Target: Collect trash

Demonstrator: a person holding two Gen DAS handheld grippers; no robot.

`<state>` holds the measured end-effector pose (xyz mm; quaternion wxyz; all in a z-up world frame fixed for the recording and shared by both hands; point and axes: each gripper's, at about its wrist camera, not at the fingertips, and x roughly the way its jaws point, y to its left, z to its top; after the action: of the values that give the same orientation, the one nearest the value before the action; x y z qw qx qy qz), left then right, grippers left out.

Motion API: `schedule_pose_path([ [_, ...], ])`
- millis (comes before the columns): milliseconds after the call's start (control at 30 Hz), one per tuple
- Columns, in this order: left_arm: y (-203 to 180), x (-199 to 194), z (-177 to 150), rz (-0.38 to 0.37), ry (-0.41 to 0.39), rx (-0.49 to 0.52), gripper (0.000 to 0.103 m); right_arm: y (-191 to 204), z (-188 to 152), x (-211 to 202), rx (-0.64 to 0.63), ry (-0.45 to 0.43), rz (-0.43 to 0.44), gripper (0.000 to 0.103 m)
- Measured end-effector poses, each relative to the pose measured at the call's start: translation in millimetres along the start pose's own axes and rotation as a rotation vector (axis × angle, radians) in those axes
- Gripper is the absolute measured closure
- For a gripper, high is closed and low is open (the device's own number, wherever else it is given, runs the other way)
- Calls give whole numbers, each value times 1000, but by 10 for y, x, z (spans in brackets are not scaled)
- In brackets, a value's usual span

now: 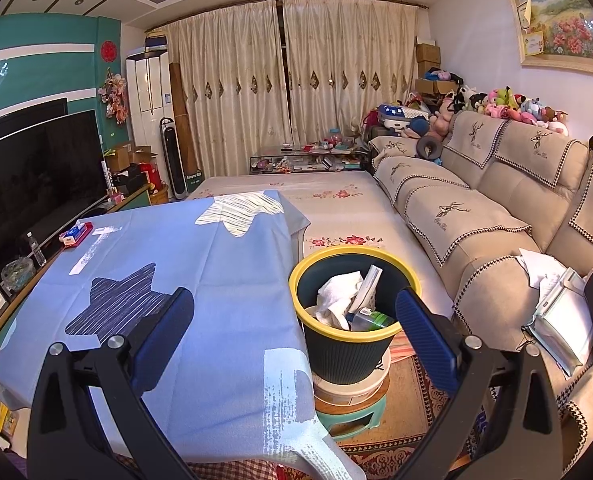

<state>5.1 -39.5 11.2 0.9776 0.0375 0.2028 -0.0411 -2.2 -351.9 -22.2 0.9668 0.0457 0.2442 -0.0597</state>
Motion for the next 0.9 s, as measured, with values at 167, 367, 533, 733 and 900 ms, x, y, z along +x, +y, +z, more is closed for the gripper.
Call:
schedule_pose_path([
  [167,-3,8,-6,-1,3,-3,5,-18,-14,16,-1,3,2,7],
  [367,-4,9,-7,-2,3,-4,5,-24,-12,21,-1,4,0,7],
  [533,-12,19,-12,-3,6,-4,5,-22,-29,23,-2,8,2,7],
  [733,-39,56,-27,-1,14,-4,5,-22,-19,25,0,8,2,7],
  [900,-35,102,-18,-11,20,-21,5,-20,-27,26,0,10,3,7],
])
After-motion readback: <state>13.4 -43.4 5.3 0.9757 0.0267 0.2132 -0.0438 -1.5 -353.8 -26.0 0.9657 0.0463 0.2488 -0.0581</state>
